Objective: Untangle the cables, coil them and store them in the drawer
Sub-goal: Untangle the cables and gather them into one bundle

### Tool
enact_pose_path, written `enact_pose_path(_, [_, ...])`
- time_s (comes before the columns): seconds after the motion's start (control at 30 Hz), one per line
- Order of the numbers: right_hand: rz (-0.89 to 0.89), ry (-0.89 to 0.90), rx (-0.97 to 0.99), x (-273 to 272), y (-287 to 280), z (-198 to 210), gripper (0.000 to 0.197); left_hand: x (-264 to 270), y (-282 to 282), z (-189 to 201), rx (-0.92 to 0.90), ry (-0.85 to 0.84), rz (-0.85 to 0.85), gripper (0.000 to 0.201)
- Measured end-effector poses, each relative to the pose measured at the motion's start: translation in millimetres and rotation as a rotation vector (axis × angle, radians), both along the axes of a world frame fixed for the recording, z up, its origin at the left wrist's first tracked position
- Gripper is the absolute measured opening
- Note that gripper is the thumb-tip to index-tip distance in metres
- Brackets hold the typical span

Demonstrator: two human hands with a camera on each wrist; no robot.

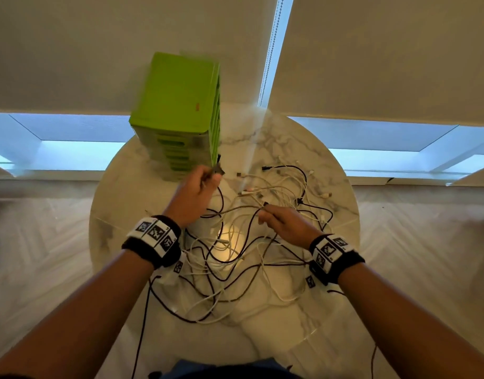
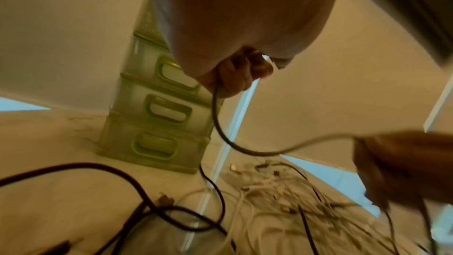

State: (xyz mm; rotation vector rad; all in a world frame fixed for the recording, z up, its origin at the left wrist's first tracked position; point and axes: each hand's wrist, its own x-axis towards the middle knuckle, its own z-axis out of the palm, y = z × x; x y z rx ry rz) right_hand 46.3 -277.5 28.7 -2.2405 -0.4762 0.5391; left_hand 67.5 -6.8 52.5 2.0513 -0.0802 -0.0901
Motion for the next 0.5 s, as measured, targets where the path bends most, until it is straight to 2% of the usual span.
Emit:
enact_pose_path(0.07, [0.012,-0.036,0.022,4.9,12.5,17.1,0.029,-6.7,-7.7,-10.0,0.032,0.061,-0.106,0.019])
enact_pose_path(0.23, [-0.013,-0.101,0.056,12.3,31.0,44.7,0.028,-12.9,-19.5,-9.4,-0.053,0.168,-0.194,0.031])
enact_pose_path(0.4, [0.084,0.071,-0.058,-4.2,30.1,19.4,0.018,-5.0,-12.1,13.9,-0.162,0.115,-0.096,0.034])
enact_pose_path(0.5, [0.147,0.198,-0.154,-23.1,29.1,-15.4,0.02,6.9,-2.8,30.5,-0.215,0.045,0.071,0.032])
